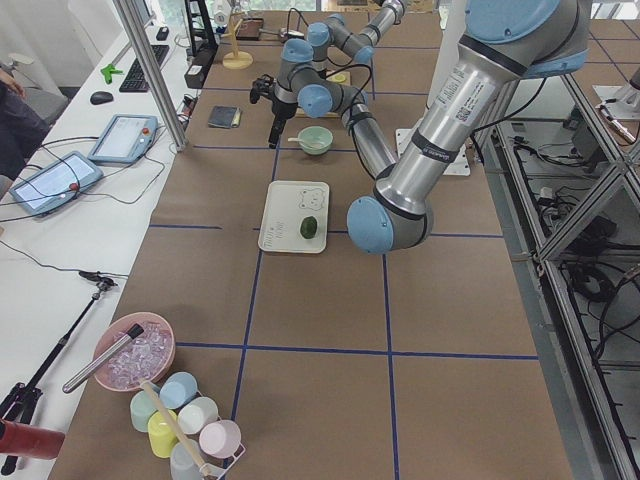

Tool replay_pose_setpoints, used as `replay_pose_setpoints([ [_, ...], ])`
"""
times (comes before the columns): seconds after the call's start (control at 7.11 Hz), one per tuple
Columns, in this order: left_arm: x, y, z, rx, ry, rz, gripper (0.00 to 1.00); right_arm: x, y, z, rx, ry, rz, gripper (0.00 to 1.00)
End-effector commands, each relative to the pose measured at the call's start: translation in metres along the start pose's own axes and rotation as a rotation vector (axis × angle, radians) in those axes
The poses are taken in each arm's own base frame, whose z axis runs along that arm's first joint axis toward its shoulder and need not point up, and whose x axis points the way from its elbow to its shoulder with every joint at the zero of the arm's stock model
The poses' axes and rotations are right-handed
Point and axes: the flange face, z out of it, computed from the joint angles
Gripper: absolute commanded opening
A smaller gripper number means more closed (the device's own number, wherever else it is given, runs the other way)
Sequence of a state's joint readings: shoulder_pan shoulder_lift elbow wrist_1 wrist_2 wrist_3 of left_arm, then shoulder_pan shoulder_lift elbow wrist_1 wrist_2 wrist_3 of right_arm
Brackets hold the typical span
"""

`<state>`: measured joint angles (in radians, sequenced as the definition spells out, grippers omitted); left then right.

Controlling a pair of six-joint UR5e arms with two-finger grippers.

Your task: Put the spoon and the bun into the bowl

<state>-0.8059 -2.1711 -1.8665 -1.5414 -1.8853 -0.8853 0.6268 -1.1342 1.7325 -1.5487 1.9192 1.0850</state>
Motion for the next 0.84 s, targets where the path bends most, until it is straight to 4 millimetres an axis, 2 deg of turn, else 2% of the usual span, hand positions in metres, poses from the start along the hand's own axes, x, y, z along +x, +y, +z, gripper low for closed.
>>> replay_pose_setpoints([
  [0.0, -0.003, -0.001, -0.006, 0.001, -0.008, -0.007, 1.00, 0.000, -0.001, -0.005, 0.005, -0.008, -0.007, 0.00],
  [0.14, -0.005, -0.004, -0.010, 0.008, -0.008, -0.010, 1.00, -0.002, 0.000, -0.008, 0.004, -0.015, -0.009, 0.00],
  [0.42, -0.032, -0.024, -0.028, 0.034, -0.044, -0.029, 1.00, -0.007, 0.004, -0.034, 0.022, -0.051, -0.013, 0.00],
  [0.56, -0.041, -0.024, -0.036, 0.026, -0.060, 0.059, 1.00, -0.008, 0.003, -0.051, 0.030, -0.080, -0.009, 0.00],
  [0.7, -0.073, -0.014, -0.032, 0.012, -0.091, 0.102, 1.00, -0.017, 0.000, -0.063, 0.028, -0.108, -0.012, 0.00],
])
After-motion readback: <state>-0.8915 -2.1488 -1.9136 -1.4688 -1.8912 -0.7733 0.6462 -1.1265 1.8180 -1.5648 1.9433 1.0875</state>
